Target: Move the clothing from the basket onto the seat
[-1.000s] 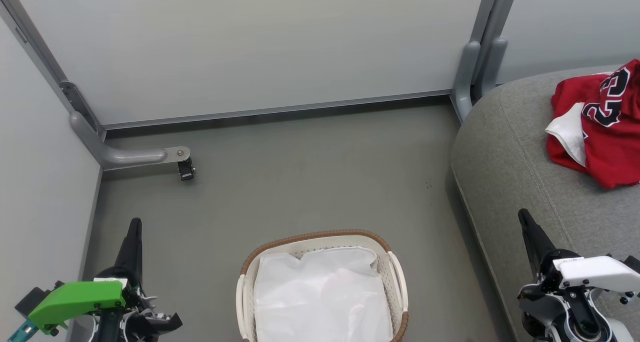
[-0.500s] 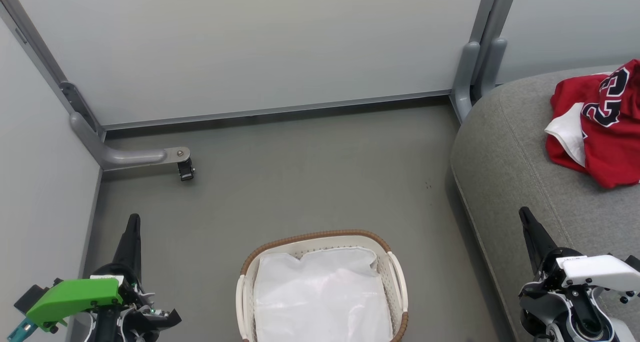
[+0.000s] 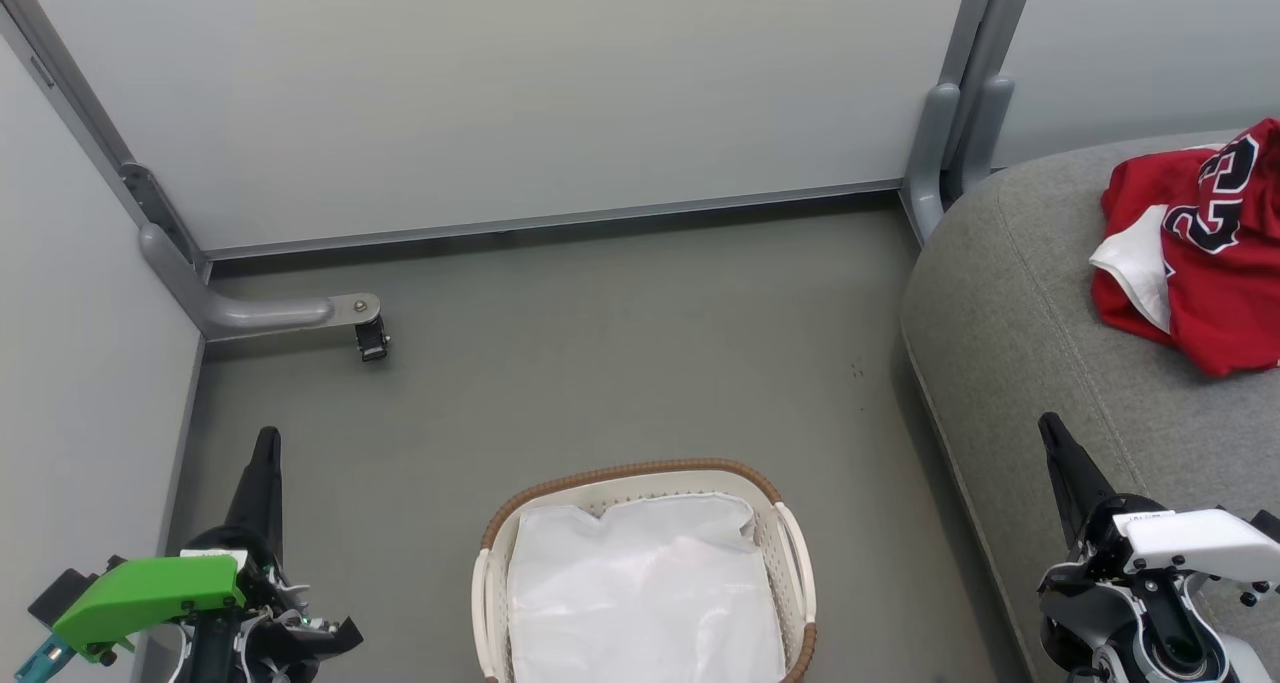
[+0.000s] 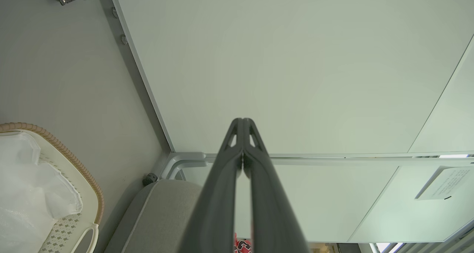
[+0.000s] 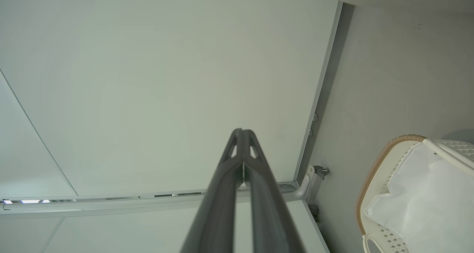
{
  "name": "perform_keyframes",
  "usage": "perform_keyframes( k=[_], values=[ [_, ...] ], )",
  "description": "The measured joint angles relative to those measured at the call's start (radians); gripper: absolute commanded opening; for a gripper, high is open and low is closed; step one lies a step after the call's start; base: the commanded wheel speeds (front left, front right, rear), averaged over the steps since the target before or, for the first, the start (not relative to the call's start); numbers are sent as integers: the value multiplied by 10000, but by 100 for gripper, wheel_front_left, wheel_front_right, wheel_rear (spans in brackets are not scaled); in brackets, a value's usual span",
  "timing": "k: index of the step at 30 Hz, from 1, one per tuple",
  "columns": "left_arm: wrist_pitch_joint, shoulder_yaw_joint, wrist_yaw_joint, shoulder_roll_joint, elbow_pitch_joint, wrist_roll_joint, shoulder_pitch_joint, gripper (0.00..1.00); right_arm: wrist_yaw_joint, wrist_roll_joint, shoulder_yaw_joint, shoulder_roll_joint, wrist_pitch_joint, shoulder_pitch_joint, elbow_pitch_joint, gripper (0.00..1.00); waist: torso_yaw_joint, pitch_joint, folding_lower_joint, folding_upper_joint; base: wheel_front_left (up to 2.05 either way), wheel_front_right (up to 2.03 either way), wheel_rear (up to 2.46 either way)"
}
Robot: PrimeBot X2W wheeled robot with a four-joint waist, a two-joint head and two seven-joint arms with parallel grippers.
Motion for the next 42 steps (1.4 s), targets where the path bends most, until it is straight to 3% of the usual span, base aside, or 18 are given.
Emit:
perform_keyframes(
  k=[42],
  values=[
    [0, 0, 0, 0, -2, -2, 0, 0, -2, -27, -52, 31, 42, -6, 0, 0, 0, 0, 0, 0, 0, 0, 0]
  ],
)
